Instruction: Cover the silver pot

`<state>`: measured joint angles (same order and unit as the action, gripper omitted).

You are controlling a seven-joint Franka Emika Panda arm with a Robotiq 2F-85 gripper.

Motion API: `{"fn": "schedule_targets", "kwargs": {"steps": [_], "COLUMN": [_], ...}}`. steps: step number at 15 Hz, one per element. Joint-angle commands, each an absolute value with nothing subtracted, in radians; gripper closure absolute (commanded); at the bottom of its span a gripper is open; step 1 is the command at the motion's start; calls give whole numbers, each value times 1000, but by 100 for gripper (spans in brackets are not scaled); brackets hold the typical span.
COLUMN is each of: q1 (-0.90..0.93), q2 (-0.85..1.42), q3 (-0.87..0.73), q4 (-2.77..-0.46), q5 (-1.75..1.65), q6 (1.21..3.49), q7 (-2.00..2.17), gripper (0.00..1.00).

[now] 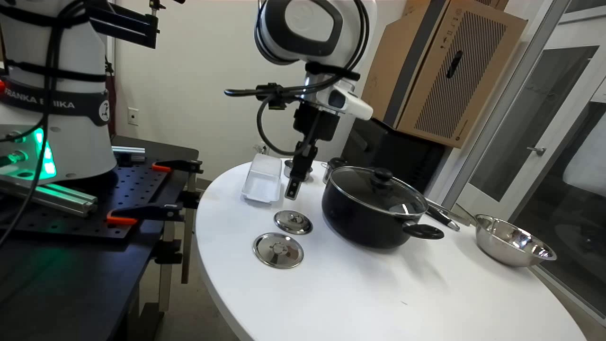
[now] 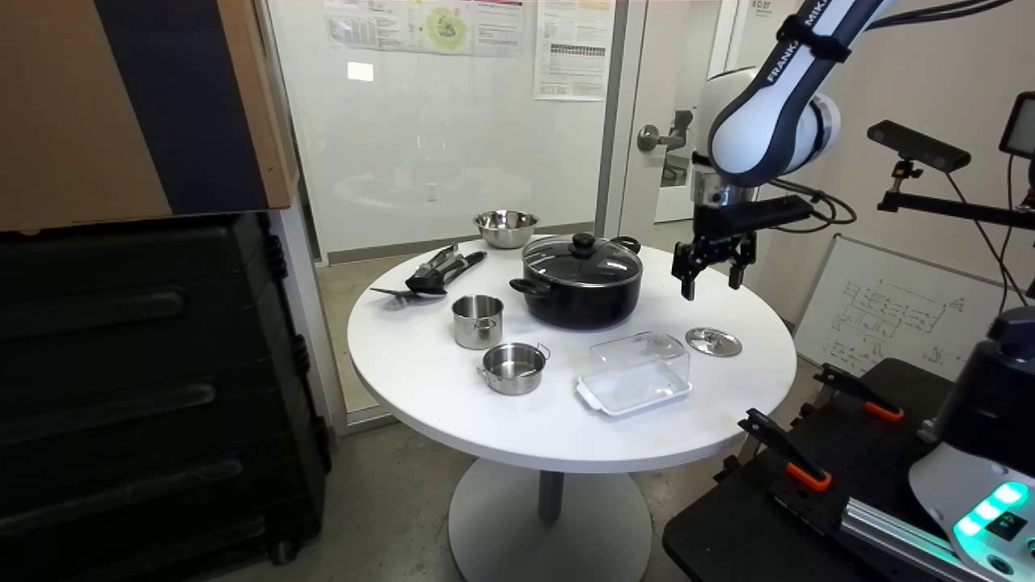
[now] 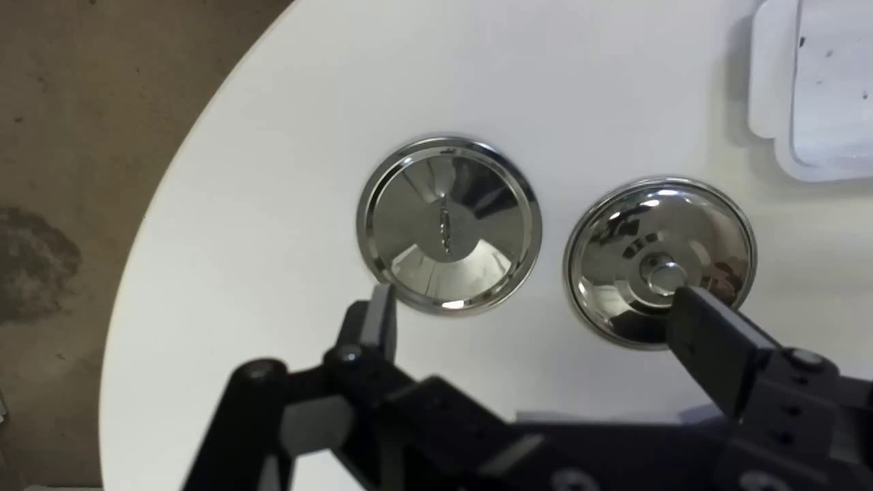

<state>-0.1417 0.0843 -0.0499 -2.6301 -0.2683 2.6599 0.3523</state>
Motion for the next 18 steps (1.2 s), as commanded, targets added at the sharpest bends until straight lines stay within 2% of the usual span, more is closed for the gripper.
{"fn": "schedule_targets", "kwargs": {"steps": [1,7,18], "q1": [-79,25,56], "q2": [206,325,340], "q3": [-84,-139,-136], "q4": [-2578,-2482,-2499], "q5": [-291,-261,-225], "q6": [2715,2730,2751], "q7": [427,483,438], "gripper": [0,0,0]}}
